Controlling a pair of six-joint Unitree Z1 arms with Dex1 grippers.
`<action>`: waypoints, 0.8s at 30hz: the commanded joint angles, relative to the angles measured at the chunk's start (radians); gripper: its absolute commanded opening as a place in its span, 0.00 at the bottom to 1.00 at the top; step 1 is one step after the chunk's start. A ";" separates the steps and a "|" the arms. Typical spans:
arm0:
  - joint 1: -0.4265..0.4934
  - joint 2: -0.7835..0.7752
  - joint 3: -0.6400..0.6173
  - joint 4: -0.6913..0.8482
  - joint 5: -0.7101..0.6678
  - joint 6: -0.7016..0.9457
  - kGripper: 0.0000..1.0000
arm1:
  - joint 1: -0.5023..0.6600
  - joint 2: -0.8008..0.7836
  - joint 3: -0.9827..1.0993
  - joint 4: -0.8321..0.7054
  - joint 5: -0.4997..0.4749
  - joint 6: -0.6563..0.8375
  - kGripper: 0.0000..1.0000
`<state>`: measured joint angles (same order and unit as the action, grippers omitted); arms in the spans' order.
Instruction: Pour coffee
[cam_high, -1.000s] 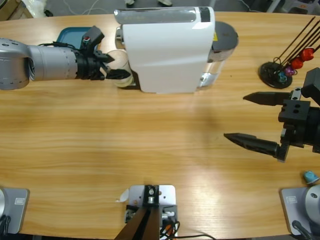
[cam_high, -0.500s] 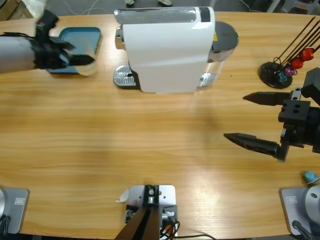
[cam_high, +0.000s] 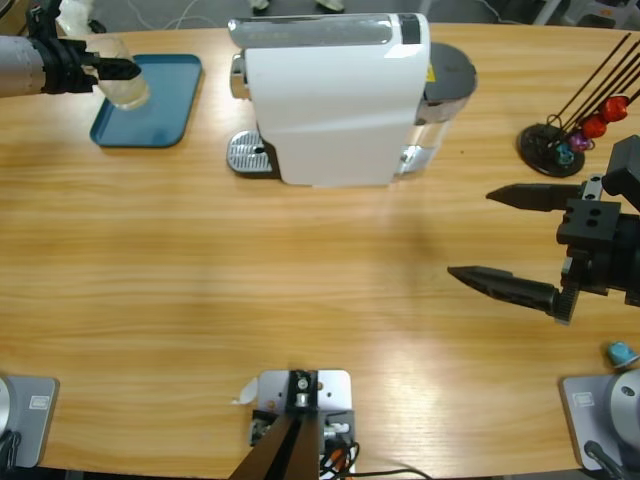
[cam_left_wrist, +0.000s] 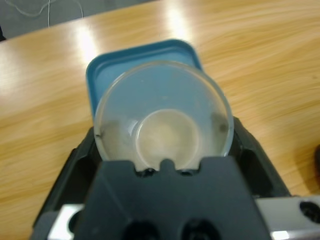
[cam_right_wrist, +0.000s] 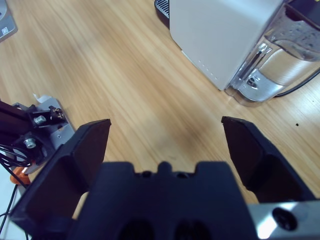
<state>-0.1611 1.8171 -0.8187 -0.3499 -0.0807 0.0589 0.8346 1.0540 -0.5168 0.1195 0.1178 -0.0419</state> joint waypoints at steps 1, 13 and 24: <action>0.057 0.100 -0.015 0.019 -0.037 -0.019 0.28 | 0.014 -0.017 0.032 -0.008 0.003 -0.007 1.00; 0.038 0.142 -0.060 0.101 -0.074 -0.010 0.75 | 0.014 -0.019 0.032 -0.008 -0.001 -0.006 1.00; 0.037 0.053 0.035 0.094 -0.139 0.042 0.99 | 0.014 -0.019 0.032 -0.008 -0.003 -0.006 1.00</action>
<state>-0.1171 1.9077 -0.8492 -0.2605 -0.1980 0.0763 0.8346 1.0539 -0.5168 0.1190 0.1178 -0.0419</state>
